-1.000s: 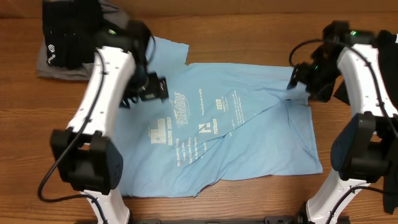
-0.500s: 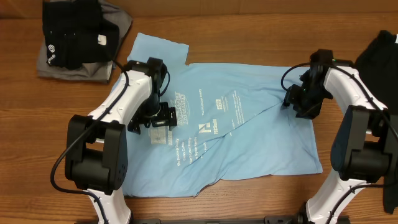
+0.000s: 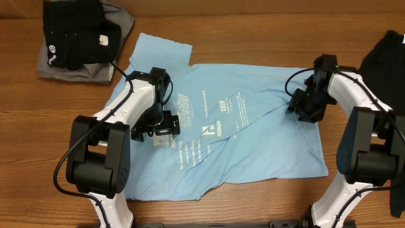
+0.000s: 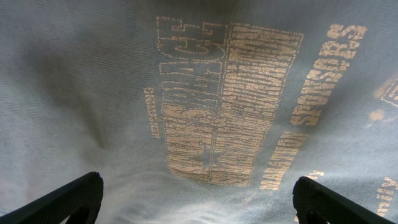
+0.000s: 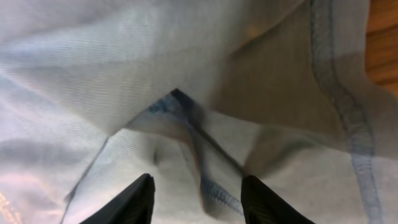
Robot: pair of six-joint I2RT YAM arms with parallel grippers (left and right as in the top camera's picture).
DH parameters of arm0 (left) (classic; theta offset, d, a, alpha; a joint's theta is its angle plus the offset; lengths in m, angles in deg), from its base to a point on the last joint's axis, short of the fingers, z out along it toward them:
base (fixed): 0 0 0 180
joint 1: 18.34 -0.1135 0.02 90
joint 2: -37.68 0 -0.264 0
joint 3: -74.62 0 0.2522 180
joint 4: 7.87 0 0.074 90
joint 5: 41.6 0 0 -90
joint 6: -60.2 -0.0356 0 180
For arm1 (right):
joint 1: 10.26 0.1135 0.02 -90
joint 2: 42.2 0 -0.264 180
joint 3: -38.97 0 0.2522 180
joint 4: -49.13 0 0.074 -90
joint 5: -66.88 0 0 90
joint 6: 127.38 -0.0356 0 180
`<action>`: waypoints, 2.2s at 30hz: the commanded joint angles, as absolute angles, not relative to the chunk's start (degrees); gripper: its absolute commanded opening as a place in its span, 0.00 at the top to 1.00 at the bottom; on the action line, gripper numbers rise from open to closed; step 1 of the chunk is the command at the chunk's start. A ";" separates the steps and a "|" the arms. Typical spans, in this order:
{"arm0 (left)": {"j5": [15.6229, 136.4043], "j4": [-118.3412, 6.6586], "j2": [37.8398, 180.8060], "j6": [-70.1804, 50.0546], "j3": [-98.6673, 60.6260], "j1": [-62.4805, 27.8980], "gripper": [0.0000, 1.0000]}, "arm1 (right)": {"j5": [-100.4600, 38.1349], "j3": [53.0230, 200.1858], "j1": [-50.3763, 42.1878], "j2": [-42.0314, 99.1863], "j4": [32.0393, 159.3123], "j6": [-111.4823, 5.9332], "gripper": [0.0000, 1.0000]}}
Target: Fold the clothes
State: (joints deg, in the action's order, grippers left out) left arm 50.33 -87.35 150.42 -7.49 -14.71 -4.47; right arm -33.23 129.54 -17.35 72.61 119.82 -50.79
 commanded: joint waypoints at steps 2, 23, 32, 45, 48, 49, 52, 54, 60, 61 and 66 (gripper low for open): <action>50.94 -86.98 150.45 -6.86 -14.19 -4.49 0.00 | -33.10 127.99 -17.39 72.04 118.75 -50.94 0.62; 49.26 -85.38 150.45 -6.86 -14.17 -5.11 0.00 | -22.63 139.23 -19.49 72.02 137.24 -58.52 0.96; 49.26 -85.38 150.45 -6.95 -14.17 -6.99 0.00 | -21.51 138.94 -20.04 72.02 141.24 -58.89 0.76; 49.44 -81.08 150.49 -7.08 -12.14 -9.06 0.00 | -21.27 137.61 -20.02 72.04 139.68 -58.87 0.75; 49.44 -80.24 150.49 -7.08 -11.57 -9.08 0.00 | -21.27 136.54 -20.02 72.04 137.87 -58.87 0.70; 49.41 -80.07 150.49 -7.10 -11.52 -9.08 0.00 | -21.29 136.04 -20.02 72.04 137.04 -58.87 0.66; 49.33 -79.83 150.49 -7.10 -11.52 -9.08 0.00 | -21.49 134.13 -20.02 72.04 134.94 -58.85 0.65; 49.22 -79.70 150.51 -7.10 -11.52 -9.11 0.00 | -21.69 132.84 -20.02 72.04 133.70 -58.83 0.65; 48.54 -79.41 150.51 -7.08 -11.52 -9.87 0.00 | -21.71 130.66 -20.02 72.04 131.40 -58.83 0.78; 48.04 -79.46 150.51 -7.10 -11.50 -10.09 0.00 | -21.69 130.68 -20.02 72.04 131.27 -58.83 0.79; 46.44 -79.46 150.51 -7.08 -11.50 -11.29 0.02 | -21.67 130.81 -20.15 72.04 130.64 -58.83 0.89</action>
